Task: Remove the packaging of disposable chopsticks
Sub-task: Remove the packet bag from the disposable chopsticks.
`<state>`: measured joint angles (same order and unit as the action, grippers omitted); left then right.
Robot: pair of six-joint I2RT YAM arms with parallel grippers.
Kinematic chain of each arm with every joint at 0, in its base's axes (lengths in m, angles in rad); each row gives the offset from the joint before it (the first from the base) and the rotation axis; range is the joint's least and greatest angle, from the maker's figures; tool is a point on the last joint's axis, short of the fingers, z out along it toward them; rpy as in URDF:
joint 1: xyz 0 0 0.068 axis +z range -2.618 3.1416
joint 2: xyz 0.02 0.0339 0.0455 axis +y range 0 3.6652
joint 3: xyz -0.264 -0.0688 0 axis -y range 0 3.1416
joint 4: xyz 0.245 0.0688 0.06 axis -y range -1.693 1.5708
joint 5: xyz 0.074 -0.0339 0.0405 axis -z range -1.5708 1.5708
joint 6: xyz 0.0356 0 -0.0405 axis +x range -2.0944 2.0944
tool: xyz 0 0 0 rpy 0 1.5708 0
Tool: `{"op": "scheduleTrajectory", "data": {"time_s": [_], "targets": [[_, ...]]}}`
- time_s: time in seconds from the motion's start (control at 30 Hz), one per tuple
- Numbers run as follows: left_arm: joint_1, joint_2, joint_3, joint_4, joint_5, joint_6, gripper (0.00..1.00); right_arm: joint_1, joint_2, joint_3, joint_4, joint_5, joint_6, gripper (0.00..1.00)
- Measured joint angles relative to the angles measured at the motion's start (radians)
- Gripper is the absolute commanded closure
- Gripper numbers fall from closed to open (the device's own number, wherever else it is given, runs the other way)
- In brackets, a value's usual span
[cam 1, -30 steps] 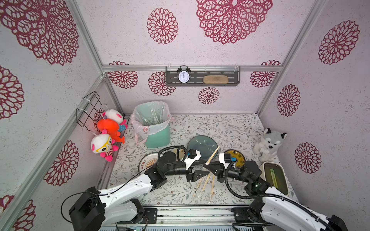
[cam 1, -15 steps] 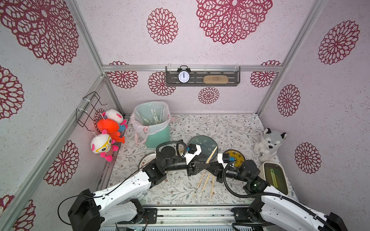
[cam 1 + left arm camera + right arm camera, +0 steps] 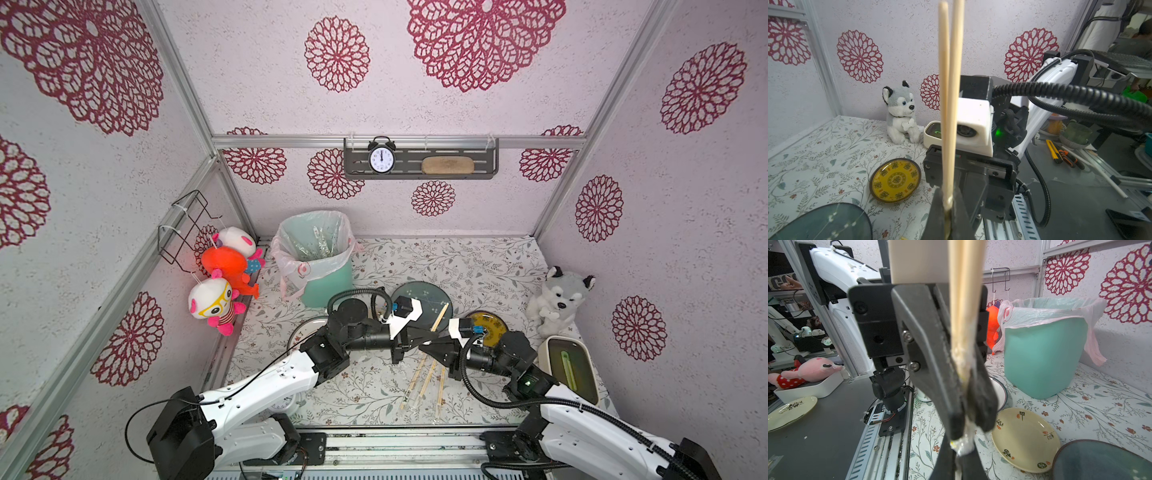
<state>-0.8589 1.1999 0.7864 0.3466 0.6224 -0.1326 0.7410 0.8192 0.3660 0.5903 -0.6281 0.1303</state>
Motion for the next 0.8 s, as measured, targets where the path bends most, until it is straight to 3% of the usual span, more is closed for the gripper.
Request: {"op": "scheduleTrajectory", "data": {"time_s": [0.1,0.17,0.23,0.5,0.63,0.8], "targets": [[0.000,0.005,0.000,0.004,0.002,-0.003,1.00,-0.001,0.000,0.000,-0.005,0.005,0.002,1.00],[0.001,0.004,-0.001,0.008,-0.007,-0.003,1.00,0.000,-0.001,0.000,-0.005,0.014,0.005,0.38],[0.011,0.000,-0.014,0.014,-0.014,-0.010,1.00,0.000,-0.006,0.000,-0.005,0.040,0.008,0.02],[0.092,-0.021,-0.119,0.031,0.010,-0.055,1.00,-0.003,-0.156,0.010,-0.047,0.153,0.027,0.01],[0.092,-0.025,-0.144,0.057,0.047,-0.070,1.00,-0.005,-0.129,0.084,-0.066,0.159,0.030,0.02],[0.092,-0.072,-0.189,0.078,0.077,-0.072,1.00,-0.009,-0.014,0.149,-0.038,0.146,0.050,0.28]]}}
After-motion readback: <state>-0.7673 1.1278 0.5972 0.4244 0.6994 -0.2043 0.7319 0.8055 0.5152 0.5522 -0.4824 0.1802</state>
